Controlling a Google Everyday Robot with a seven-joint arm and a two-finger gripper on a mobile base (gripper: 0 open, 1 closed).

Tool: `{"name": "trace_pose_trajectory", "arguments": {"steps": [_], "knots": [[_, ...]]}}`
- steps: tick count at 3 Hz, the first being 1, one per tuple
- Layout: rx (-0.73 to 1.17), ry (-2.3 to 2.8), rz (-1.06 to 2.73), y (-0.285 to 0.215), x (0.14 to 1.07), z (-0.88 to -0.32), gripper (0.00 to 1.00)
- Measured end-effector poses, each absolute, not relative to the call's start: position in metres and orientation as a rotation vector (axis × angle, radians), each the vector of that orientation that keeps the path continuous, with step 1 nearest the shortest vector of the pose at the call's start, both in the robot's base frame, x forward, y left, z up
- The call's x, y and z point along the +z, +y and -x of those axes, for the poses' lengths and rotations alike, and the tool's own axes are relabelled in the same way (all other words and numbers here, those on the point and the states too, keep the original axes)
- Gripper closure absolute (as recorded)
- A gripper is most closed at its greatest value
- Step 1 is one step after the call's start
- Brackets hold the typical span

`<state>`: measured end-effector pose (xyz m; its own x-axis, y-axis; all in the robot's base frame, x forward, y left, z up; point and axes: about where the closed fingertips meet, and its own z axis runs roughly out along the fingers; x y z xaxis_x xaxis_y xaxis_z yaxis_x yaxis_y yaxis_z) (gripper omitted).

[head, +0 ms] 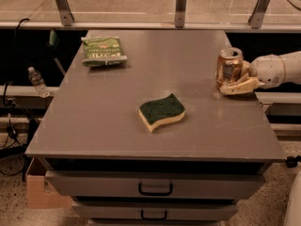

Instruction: Place orange can upright

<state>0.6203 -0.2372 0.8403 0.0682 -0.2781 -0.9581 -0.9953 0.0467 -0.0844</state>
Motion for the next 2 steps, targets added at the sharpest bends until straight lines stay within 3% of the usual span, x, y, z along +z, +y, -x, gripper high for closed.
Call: {"name": "trace_pose_trajectory", "arguments": {"steps": [1,2], "knots": [[0.935,1.416,1.394,-0.255,0.831,-0.625,0.04],[0.915,1.456,1.358,-0.27,0.83,-0.631,0.0]]}}
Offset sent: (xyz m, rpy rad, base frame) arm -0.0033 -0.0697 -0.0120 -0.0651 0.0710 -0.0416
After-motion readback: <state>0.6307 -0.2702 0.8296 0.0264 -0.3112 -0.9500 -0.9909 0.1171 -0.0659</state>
